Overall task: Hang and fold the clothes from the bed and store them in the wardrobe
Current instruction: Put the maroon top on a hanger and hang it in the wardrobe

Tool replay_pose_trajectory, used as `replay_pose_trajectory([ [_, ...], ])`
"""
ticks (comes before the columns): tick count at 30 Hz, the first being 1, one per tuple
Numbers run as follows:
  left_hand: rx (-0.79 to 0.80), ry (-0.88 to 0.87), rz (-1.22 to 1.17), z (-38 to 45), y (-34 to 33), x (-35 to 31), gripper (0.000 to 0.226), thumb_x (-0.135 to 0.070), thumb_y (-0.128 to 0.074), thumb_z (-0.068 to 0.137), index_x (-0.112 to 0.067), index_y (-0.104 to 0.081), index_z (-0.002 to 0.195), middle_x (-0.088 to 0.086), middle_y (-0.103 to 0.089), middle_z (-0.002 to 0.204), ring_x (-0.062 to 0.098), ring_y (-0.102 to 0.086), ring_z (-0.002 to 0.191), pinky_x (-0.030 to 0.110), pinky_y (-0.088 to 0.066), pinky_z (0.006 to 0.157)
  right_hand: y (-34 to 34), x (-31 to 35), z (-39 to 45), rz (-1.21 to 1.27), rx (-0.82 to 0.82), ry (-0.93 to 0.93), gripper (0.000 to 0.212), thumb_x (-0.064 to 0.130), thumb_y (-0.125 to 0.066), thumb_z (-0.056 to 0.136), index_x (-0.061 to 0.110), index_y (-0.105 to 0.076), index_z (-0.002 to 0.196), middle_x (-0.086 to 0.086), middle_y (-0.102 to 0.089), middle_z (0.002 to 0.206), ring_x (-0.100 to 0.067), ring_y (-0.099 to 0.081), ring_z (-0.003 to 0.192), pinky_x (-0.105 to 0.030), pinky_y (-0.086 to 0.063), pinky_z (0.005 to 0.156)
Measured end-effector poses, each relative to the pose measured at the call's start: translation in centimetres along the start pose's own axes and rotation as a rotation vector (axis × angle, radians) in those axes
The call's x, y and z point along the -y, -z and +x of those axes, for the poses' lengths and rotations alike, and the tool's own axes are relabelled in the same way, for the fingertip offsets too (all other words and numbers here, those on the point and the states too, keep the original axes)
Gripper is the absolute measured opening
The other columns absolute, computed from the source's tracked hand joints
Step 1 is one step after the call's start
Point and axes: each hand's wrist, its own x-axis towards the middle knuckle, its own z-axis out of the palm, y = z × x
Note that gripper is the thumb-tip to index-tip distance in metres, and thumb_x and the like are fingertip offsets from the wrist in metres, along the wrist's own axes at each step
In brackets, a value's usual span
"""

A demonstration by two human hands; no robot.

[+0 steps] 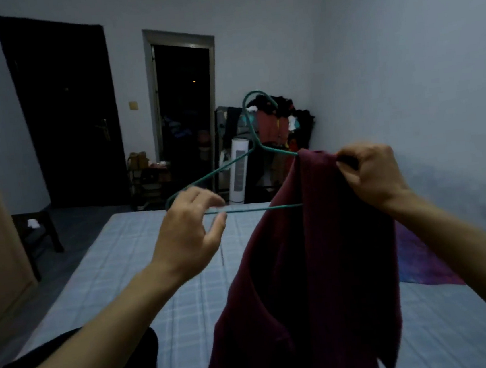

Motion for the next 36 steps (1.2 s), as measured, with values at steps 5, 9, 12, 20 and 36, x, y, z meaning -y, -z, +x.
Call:
replay_pose_trajectory([
  [5, 0.254, 0.333, -0.116, -6.2, -4.7, 0.4, 0.031, -0.053, -0.067, 0.082, -0.026, -0.064, 0.097, -0.007, -0.064, 0.095, 0.005, -0.059, 0.08, 0.024, -0.045, 0.069, 3.6, 2.1, -1.0, -0.037, -0.059, -0.033, 0.004, -0.002, -0.069, 0.08, 0.001, -0.071, 0.081, -0.018, -0.07, 0.08, -0.031, -0.065, 0.072, -0.033, -0.048, 0.071],
  [9, 0.5, 0.667, -0.127, -9.8, -8.3, -0.1, 0.097, -0.074, -0.071, 0.066, -0.014, -0.044, 0.138, 0.006, -0.059, 0.127, 0.021, -0.061, 0.109, 0.032, -0.052, 0.087, 5.3, 2.7, -2.5, -0.025, -0.086, -0.069, 0.006, -0.001, -0.069, 0.081, 0.003, -0.072, 0.081, -0.015, -0.071, 0.081, -0.026, -0.064, 0.072, -0.025, -0.043, 0.07],
  [12, 0.691, 0.836, -0.336, -11.5, -10.0, -1.3, 0.103, -0.077, -0.076, 0.053, -0.015, -0.043, 0.129, 0.003, -0.063, 0.121, 0.017, -0.065, 0.102, 0.032, -0.056, 0.084, 6.6, 2.5, -3.3, -0.024, -0.111, -0.096, 0.005, 0.001, -0.069, 0.082, 0.003, -0.073, 0.084, -0.016, -0.072, 0.083, -0.024, -0.064, 0.074, -0.023, -0.041, 0.072],
  [20, 0.445, 0.727, -0.473, -11.3, -13.6, -5.3, 0.012, -0.012, -0.073, 0.073, -0.023, -0.069, 0.076, -0.008, -0.072, 0.077, 0.005, -0.069, 0.068, 0.034, -0.061, 0.07, 10.1, -0.7, -5.7, -0.023, -0.145, -0.125, 0.005, 0.003, -0.069, 0.082, 0.003, -0.073, 0.082, -0.014, -0.071, 0.08, -0.025, -0.063, 0.072, -0.027, -0.045, 0.069],
  [36, 0.213, 0.743, -0.589, 0.8, -3.6, -3.7, 0.011, 0.005, -0.067, 0.086, 0.002, -0.071, 0.096, 0.02, -0.071, 0.087, 0.026, -0.066, 0.074, 0.032, -0.056, 0.068, 13.4, -10.5, -12.1, 0.186, -0.075, -0.107, 0.013, -0.006, -0.072, 0.081, 0.006, -0.075, 0.086, -0.001, -0.068, 0.079, -0.016, -0.064, 0.071, -0.018, -0.047, 0.069],
])
